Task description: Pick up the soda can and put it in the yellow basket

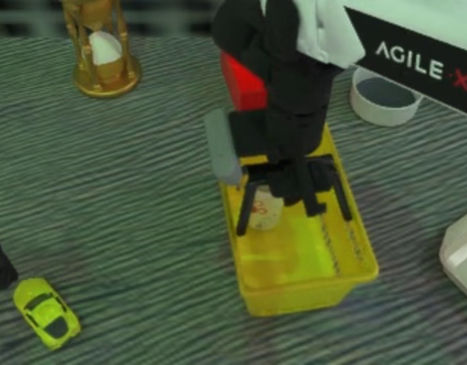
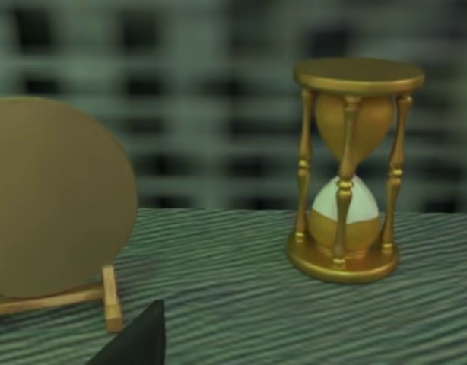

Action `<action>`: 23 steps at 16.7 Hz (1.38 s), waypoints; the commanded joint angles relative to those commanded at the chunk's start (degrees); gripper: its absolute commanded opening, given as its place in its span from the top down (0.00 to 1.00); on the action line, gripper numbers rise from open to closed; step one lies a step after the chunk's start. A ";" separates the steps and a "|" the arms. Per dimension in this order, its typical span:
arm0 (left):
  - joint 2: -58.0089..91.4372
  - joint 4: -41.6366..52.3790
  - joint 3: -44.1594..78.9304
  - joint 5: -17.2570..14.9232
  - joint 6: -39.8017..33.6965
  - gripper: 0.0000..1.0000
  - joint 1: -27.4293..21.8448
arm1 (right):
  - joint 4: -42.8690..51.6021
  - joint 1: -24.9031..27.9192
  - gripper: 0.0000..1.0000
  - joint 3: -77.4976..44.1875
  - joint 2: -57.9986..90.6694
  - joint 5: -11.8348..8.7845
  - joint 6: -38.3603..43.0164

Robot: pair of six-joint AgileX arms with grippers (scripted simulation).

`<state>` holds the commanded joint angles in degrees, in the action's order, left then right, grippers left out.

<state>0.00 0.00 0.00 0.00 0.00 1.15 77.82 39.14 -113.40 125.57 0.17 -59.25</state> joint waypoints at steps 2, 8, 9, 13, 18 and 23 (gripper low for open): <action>0.00 0.00 0.00 0.00 0.00 0.00 0.00 | 0.00 0.00 1.00 0.00 0.00 0.00 0.00; 0.00 0.00 0.00 0.00 0.00 0.00 0.00 | 0.00 0.00 1.00 0.00 0.00 0.00 0.00; 0.00 0.00 0.00 0.00 0.00 0.00 0.00 | 0.00 0.00 1.00 0.00 0.00 0.00 0.00; 0.00 0.00 0.00 0.00 0.00 0.00 0.00 | 0.00 0.00 1.00 0.00 0.00 0.00 0.00; 0.00 0.00 0.00 0.00 0.00 0.00 0.00 | 3.89 -0.65 1.00 -3.29 -0.60 0.06 -0.84; 0.00 0.00 0.00 0.00 0.00 0.00 0.00 | 10.23 -1.67 1.00 -8.30 -1.93 0.00 -2.15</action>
